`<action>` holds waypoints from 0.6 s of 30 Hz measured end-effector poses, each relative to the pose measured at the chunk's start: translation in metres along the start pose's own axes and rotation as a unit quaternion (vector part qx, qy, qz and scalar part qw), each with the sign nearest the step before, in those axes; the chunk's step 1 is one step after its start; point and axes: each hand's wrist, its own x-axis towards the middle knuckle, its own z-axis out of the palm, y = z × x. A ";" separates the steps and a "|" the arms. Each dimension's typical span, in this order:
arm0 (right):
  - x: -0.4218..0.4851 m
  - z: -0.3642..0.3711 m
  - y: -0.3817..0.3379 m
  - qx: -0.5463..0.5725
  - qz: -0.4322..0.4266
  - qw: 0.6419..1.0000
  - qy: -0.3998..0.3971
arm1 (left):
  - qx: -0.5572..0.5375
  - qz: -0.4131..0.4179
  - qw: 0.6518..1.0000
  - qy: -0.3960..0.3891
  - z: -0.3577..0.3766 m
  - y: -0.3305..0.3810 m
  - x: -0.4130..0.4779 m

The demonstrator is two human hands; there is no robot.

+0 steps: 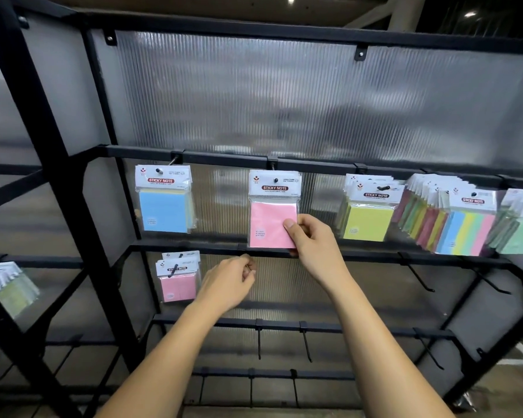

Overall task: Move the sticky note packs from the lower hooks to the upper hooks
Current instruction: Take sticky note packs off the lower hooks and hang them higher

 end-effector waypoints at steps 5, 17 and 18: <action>0.014 0.001 0.008 -0.020 0.007 1.000 0.019 | -0.002 -0.002 1.000 0.001 0.000 0.005 0.001; 0.036 0.015 0.029 -0.058 0.016 0.997 0.040 | 0.004 -0.021 1.000 0.015 0.003 0.014 0.003; 0.036 0.016 0.032 -0.056 0.014 0.998 0.036 | 0.005 -0.023 1.000 0.014 0.004 0.014 0.002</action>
